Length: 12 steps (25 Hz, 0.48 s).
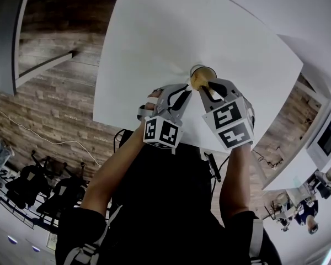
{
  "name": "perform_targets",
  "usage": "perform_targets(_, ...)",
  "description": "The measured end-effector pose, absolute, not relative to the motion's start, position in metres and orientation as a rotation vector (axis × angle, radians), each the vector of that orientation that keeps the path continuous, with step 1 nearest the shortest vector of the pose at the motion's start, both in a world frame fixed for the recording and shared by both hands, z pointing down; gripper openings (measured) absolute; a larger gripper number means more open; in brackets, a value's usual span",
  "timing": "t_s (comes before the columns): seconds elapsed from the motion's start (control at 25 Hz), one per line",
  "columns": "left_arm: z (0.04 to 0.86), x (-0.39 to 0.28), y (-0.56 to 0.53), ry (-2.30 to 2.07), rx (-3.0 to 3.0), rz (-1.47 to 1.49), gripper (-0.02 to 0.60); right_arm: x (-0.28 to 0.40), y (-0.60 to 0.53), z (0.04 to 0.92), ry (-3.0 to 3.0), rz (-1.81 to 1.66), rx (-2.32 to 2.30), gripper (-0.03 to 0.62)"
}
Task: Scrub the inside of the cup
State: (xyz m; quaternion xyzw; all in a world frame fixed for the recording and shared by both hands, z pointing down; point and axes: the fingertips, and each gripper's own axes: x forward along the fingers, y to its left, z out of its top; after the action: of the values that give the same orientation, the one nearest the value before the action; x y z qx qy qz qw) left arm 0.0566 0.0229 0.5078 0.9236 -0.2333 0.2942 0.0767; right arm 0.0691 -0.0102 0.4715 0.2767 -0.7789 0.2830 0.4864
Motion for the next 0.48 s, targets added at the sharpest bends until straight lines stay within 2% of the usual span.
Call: perform_targets(0.48, 0.506, 0.06, 0.024, -0.707, 2.775, 0.894, 0.063, 0.066, -0.02, 0.518, -1.68, 0.55, 0.606, 0.029)
